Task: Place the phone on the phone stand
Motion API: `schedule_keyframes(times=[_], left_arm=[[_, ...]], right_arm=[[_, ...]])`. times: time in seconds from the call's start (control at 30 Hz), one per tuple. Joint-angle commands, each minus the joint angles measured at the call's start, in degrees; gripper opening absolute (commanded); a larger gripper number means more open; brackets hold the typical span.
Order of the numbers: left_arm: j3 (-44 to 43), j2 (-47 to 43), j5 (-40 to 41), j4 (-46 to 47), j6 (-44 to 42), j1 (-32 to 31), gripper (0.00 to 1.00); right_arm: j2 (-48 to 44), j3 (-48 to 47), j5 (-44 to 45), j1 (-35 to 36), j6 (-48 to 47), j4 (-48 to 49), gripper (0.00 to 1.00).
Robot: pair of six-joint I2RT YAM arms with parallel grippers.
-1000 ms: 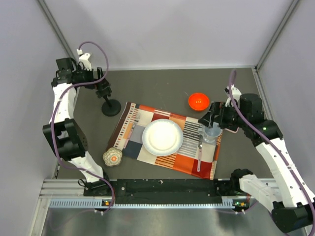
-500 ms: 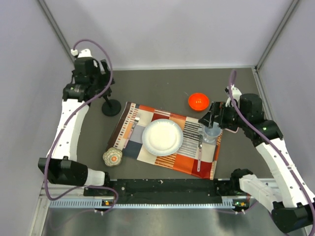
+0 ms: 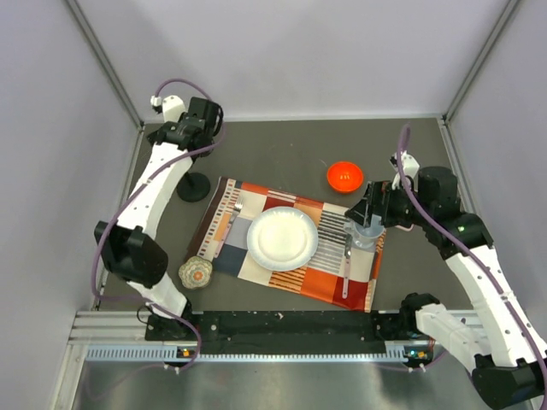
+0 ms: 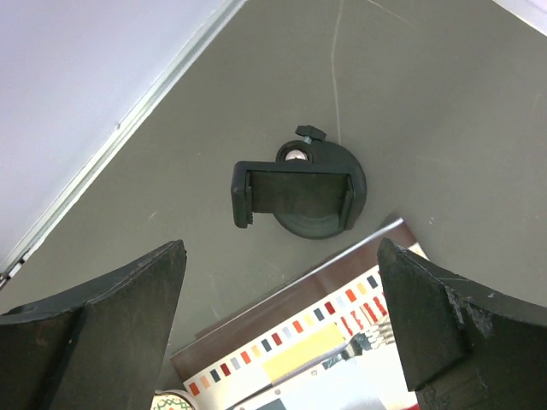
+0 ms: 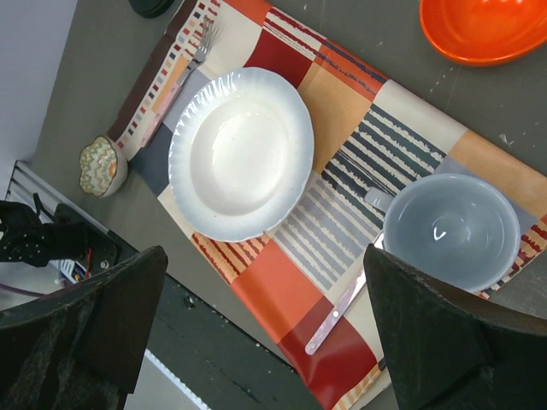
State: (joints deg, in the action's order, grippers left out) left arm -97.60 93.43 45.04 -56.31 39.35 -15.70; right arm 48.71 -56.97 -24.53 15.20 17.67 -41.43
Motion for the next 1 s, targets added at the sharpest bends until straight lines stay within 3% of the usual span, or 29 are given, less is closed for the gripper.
schedule_keyframes(times=[0.0,0.43,0.73,0.97], left_arm=[[-6.62,4.48,9.62,-10.47,9.06,-0.91,0.99],[-6.64,7.65,8.67,-7.68,7.59,-0.91,0.99],[-1.28,5.19,5.42,-1.87,5.47,-0.82,0.99],[5.83,-5.61,-0.65,10.24,-7.15,-1.00,0.99]], right_arm=[[-0.37,-0.16,-0.51,-0.35,-1.50,1.97,0.99],[0.16,0.02,-0.60,-0.35,-1.50,2.49,0.99],[0.16,0.54,0.27,-0.35,-1.32,2.67,0.99],[2.08,-0.51,8.88,-0.35,2.36,2.76,0.99]])
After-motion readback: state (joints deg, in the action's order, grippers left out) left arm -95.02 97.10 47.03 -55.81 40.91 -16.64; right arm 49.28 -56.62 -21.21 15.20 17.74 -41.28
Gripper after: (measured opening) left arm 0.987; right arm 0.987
